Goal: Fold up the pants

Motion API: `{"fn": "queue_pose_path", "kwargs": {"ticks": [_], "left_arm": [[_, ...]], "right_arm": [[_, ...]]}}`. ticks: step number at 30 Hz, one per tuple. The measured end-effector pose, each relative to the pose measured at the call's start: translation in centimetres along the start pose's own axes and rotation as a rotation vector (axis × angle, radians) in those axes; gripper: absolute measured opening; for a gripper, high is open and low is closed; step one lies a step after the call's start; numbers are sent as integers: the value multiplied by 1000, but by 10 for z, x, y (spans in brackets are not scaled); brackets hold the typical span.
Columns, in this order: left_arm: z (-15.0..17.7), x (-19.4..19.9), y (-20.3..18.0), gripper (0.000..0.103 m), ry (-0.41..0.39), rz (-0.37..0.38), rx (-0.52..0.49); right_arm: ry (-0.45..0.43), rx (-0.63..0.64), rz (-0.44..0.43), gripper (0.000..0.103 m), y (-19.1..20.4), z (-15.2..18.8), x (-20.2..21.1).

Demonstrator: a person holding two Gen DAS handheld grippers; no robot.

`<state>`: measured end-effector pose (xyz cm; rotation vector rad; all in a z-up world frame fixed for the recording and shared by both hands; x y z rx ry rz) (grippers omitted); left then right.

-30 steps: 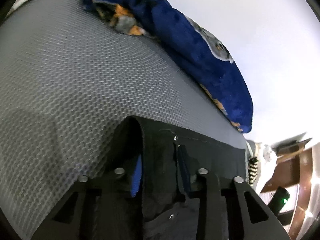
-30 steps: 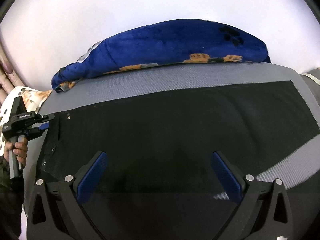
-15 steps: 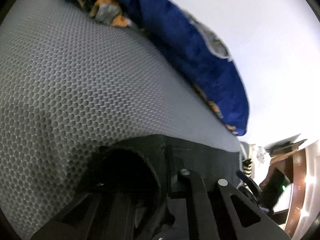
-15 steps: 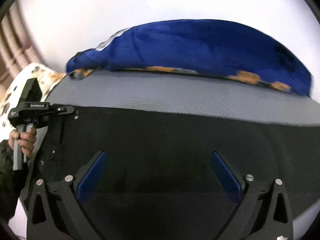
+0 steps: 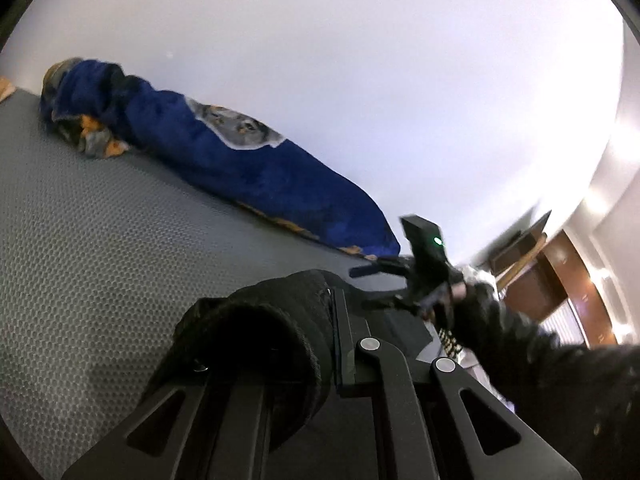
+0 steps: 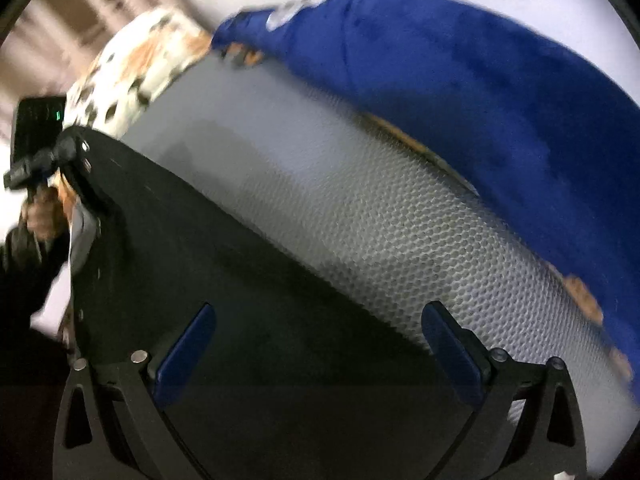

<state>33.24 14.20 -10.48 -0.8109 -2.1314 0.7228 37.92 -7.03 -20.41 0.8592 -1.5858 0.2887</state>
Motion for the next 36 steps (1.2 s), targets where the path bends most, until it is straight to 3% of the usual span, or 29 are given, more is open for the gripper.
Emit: {"fn": "queue_pose_path", "kwargs": {"ticks": [1, 3, 8, 12, 18, 22, 23, 28, 32, 36], "left_arm": [[1, 2, -2, 7, -4, 1, -4], [2, 3, -8, 7, -11, -5, -4], [4, 10, -1, 7, -24, -31, 13], [4, 15, 3, 7, -19, -63, 18], [1, 7, 11, 7, -14, -94, 24], [1, 1, 23, 7, -4, -130, 35], [4, -1, 17, 7, 34, -47, 4], [3, 6, 14, 7, 41, -62, -38], [12, 30, 5, 7, 47, -43, -74], [32, 56, -10, 7, 56, -15, -118]], "right_arm": [[28, 9, -35, 91, -1, 2, -2], [95, 22, -82, 71, -6, 6, -9], [207, 60, -77, 56, -20, 27, -25], [175, 50, -71, 39, -27, 32, -17], [127, 32, 26, 13, -38, 50, -8], [53, 38, 185, 8, -31, 53, 1], [28, 35, 238, 8, -27, 53, 5], [-129, -9, 446, 8, 9, 66, 47], [-225, -47, 499, 8, 50, 91, 85], [-265, -68, 515, 7, 95, 126, 103]]}}
Point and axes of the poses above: each gripper's, at about its wrist camera, not at the fingertips, and x roughly against the way its jaws point, y to its left, z to its underside, the point moved 9 cm from there along -x, roughly the way its jaws point, and after that the axes turned 4 degrees about -z, right-handed, at the moved point
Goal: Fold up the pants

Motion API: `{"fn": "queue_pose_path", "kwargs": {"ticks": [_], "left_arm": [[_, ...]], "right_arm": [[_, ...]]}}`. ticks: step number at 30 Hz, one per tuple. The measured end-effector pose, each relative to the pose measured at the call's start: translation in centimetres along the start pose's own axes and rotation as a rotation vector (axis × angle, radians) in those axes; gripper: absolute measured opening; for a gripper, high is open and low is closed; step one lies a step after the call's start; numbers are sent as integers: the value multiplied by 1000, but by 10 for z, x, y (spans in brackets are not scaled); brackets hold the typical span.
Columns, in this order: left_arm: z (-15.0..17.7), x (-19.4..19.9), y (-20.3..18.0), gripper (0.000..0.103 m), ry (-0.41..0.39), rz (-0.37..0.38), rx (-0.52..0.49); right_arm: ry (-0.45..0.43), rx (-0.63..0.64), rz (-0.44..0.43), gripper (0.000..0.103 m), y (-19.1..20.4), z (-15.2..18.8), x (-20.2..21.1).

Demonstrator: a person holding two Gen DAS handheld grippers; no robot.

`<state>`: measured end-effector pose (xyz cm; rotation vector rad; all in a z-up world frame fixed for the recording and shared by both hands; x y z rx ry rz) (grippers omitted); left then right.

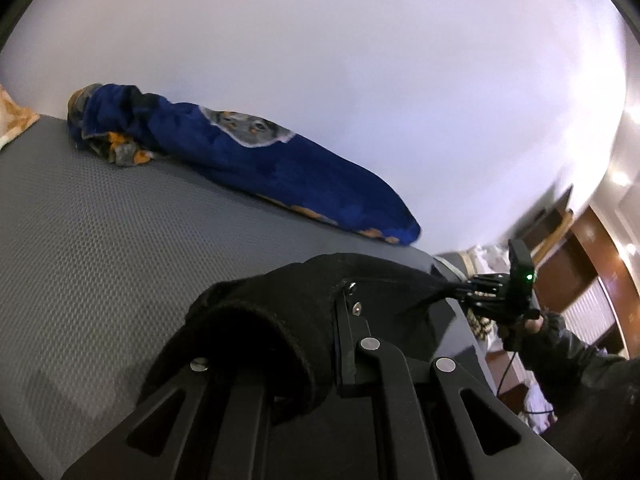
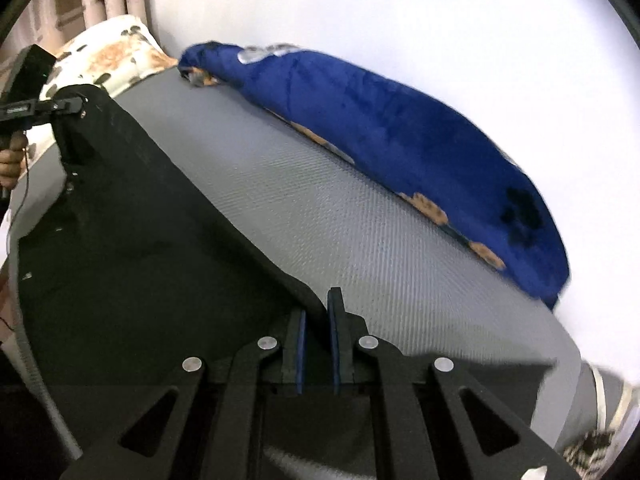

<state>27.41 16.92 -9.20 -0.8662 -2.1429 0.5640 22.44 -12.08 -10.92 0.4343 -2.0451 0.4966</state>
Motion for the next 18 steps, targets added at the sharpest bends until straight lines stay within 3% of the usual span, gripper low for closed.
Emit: {"fn": "queue_pose_path", "kwargs": {"ticks": [5, 14, 18], "left_arm": [[40, 29, -15, 8, 54, 21, -51], [144, 50, -18, 10, 263, -26, -151], [184, 47, -3, 13, 347, -89, -150]], "right_arm": [[26, -44, -60, 7, 31, 58, 32], [154, -134, -156, 7, 85, 146, -4], [196, -137, -165, 7, 94, 161, -19]]}}
Point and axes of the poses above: each gripper's, at about its wrist camera, not at the fingertips, and x roughly against the way its jaws point, y to its left, z to its underside, the point moved 9 cm from there along -x, roughly the way its jaws point, and after that the axes turned 4 degrees about -z, right-handed, at the moved point
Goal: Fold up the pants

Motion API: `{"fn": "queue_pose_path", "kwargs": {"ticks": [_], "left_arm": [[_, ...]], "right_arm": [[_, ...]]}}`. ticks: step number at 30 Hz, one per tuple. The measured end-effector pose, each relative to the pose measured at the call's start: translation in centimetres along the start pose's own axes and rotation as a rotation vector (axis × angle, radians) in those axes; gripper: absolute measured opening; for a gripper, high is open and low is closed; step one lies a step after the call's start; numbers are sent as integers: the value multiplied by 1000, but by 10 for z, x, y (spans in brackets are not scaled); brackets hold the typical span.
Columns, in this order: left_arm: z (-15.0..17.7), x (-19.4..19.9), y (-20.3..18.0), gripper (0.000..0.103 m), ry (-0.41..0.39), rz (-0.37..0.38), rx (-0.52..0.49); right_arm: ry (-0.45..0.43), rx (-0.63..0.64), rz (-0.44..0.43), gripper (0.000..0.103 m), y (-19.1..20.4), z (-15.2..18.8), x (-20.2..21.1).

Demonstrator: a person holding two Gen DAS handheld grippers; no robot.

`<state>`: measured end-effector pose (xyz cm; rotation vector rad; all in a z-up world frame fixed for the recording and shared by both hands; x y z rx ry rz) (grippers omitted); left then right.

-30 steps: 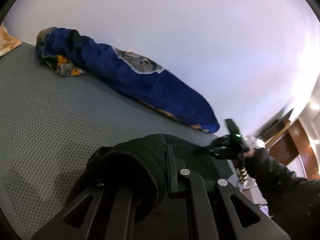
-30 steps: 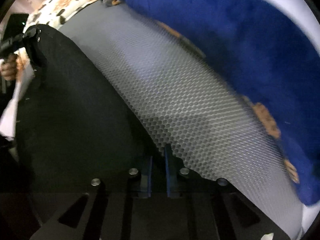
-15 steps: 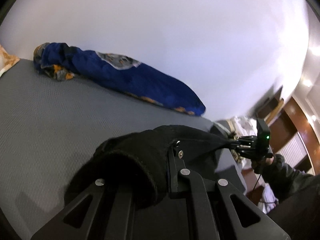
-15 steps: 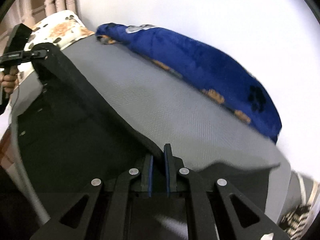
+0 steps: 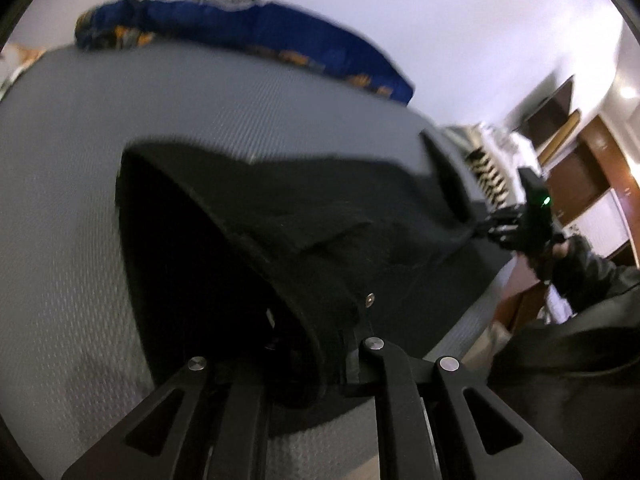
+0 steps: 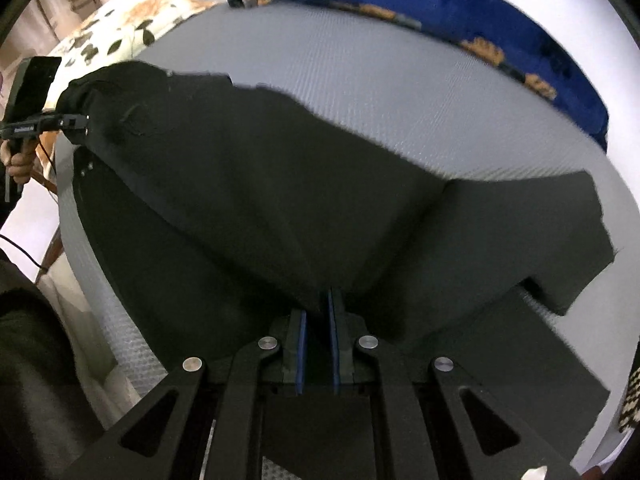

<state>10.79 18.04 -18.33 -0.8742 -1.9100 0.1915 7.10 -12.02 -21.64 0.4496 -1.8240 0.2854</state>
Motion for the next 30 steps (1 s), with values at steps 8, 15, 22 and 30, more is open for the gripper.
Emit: {"fn": "queue_pose_path", "kwargs": {"ticks": [8, 15, 22, 30], "left_arm": [[17, 11, 16, 44, 53, -50, 70], [31, 63, 34, 65, -6, -116, 242], [39, 69, 30, 65, -41, 18, 536], [29, 28, 31, 62, -7, 83, 770]], "right_arm": [[14, -21, 23, 8, -2, -1, -11], [9, -8, 39, 9, 2, -1, -12], [-8, -1, 35, 9, 0, 2, -11], [-41, -13, 37, 9, 2, 6, -7]]}}
Point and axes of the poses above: each gripper's, at about its wrist camera, not at the fingertips, and x roughly against the way its jaws point, y to its left, z to its underside, the point moved 9 cm from there along -x, roughly the way its jaws point, and after that the axes turned 4 degrees about -z, right-handed, at the moved point
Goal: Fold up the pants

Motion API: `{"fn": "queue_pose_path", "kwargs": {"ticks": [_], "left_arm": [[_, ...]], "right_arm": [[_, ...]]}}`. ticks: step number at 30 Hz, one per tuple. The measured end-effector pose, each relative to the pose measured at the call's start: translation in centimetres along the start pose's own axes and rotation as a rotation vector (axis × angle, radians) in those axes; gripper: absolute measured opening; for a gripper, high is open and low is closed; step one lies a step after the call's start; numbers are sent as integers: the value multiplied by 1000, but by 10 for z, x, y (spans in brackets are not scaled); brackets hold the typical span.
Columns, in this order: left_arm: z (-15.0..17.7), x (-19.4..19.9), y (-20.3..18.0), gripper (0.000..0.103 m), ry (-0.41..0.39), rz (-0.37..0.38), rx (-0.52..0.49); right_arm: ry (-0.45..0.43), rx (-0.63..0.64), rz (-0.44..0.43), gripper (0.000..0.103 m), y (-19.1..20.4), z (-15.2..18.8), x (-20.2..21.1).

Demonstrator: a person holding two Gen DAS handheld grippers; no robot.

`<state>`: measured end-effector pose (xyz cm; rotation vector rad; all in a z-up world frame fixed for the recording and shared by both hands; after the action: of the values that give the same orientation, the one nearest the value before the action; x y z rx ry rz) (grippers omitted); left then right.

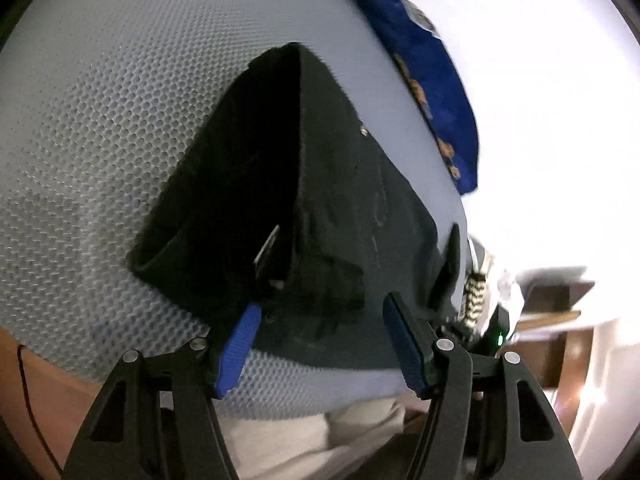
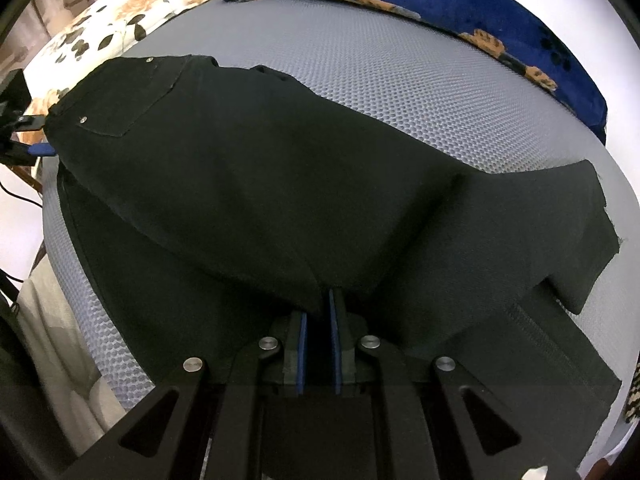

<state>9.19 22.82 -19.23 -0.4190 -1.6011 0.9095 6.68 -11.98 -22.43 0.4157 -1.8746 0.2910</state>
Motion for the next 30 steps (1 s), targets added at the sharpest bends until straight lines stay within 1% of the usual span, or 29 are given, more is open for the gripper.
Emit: {"fn": "queue_pose_path", "kwargs": {"ticks": [1, 2, 3, 4, 5, 7, 9, 10, 14, 15, 17, 18, 20, 23, 24, 26, 28, 29, 30], "left_arm": [[-4, 0, 1, 59, -10, 10, 26], [-8, 1, 2, 43, -23, 10, 37], [-13, 2, 3, 30, -31, -14, 26], [-16, 3, 3, 28, -34, -36, 15], [-18, 3, 3, 23, -40, -49, 6], [-26, 6, -5, 20, -69, -80, -42], [-35, 11, -25, 18, -107, -90, -123], [-40, 16, -34, 18, -123, -81, -148], [-64, 45, -95, 17, -210, 33, -289], [-67, 54, -112, 17, -232, 42, -358], [-67, 59, -128, 18, -253, 27, -465], [-64, 57, -126, 18, -246, 13, -507], [-59, 49, -107, 18, -202, -26, -514], [-49, 26, -54, 18, -90, -104, -448], [-43, 19, -30, 18, -57, -150, -429], [-32, 9, 2, 18, -16, -187, -399], [-23, 2, 20, 18, 7, -199, -360], [-24, -1, 24, 19, 9, -190, -345], [-26, 0, 27, 19, 4, -165, -330]], "right_arm": [[-6, -4, 1, 9, 0, 0, 1], [-11, -7, 0, 9, -1, -1, 3], [-20, -16, -3, 9, -1, -1, 5], [-29, -25, -9, 9, -1, -1, 7], [-40, -33, -15, 9, -2, -1, 10], [-54, -48, -22, 9, 0, -1, 15], [-64, -56, -18, 9, 2, -1, 18], [-69, -60, -17, 9, 3, 0, 20], [-96, -80, -23, 9, 8, -1, 25], [-115, -92, -30, 9, 10, -1, 29], [-125, -104, -30, 9, 13, 1, 31], [-125, -105, -28, 9, 15, 4, 31], [-113, -114, -47, 9, 19, 10, 28], [-90, -123, -80, 9, 22, 18, 19], [-81, -116, -89, 9, 26, 20, 16], [-62, -94, -85, 9, 31, 23, 12], [-49, -80, -85, 9, 36, 25, 9], [-47, -78, -86, 9, 37, 27, 9], [-44, -76, -89, 9, 38, 28, 10]]}}
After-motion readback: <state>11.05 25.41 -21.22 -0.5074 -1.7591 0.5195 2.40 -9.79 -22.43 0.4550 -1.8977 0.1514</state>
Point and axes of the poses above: each gripper's, at about its wrist camera, not at the fingertips, and x roughly against the way its jaws point, y to its left, z to its underside, the point moved 9 cm from there along -x, roughly the way its jaws point, and after that the axes turned 4 degrees about -z, right-handed, at the moved point
